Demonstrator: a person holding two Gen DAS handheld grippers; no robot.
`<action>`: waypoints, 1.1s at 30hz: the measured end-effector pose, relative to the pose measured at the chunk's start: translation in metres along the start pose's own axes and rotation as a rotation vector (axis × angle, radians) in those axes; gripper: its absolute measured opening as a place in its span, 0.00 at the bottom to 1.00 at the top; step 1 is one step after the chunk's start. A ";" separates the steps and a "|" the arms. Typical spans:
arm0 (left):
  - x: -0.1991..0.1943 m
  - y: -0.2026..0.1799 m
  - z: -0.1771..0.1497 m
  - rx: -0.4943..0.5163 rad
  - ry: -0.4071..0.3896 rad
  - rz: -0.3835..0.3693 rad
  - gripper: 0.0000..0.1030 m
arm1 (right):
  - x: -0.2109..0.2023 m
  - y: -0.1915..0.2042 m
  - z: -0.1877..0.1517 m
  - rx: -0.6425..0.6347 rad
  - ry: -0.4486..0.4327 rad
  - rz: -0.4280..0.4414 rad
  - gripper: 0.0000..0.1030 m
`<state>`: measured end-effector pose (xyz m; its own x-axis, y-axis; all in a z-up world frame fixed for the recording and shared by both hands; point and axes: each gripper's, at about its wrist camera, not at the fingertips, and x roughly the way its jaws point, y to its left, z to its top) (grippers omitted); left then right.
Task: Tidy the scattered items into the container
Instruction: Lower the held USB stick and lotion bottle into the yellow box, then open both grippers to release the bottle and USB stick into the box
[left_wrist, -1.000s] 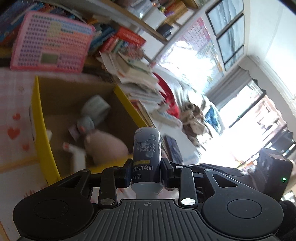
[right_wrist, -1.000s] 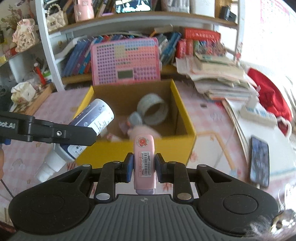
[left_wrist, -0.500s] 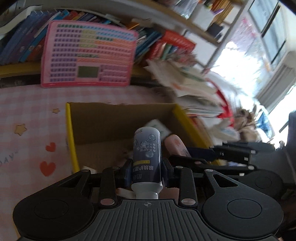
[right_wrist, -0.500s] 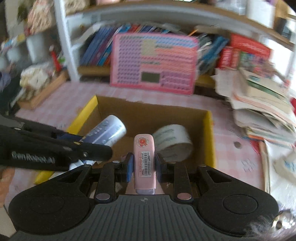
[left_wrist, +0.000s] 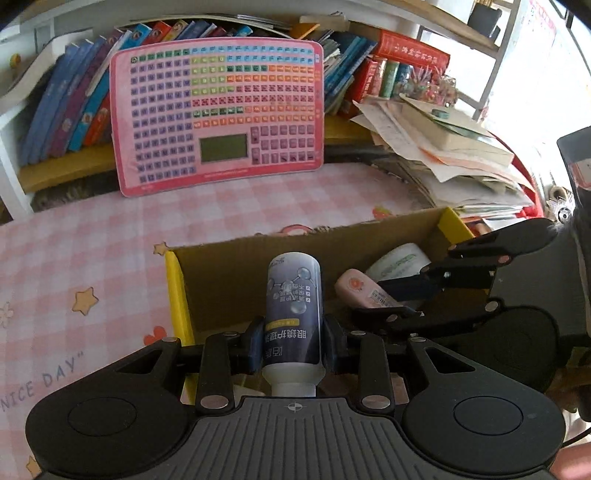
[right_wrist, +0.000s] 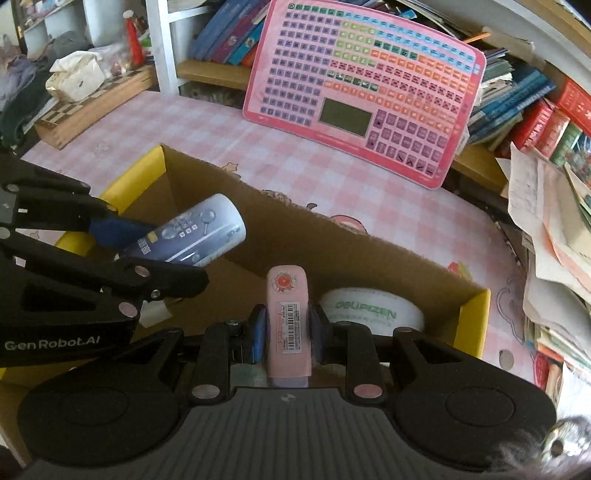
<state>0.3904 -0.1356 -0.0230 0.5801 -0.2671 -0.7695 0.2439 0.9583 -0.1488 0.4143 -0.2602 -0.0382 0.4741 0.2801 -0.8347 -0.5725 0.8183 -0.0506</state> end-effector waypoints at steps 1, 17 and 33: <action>0.000 -0.001 0.001 0.001 -0.002 0.009 0.30 | 0.001 -0.001 0.000 0.000 -0.001 0.002 0.23; -0.023 0.001 -0.004 -0.039 -0.080 0.077 0.56 | -0.019 -0.008 -0.006 0.066 -0.083 0.007 0.50; -0.109 -0.012 -0.047 -0.002 -0.270 0.031 0.83 | -0.111 0.017 -0.048 0.213 -0.263 -0.072 0.66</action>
<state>0.2883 -0.1136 0.0334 0.7733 -0.2548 -0.5806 0.2213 0.9666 -0.1294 0.3192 -0.3014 0.0271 0.6803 0.3152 -0.6617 -0.3924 0.9191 0.0345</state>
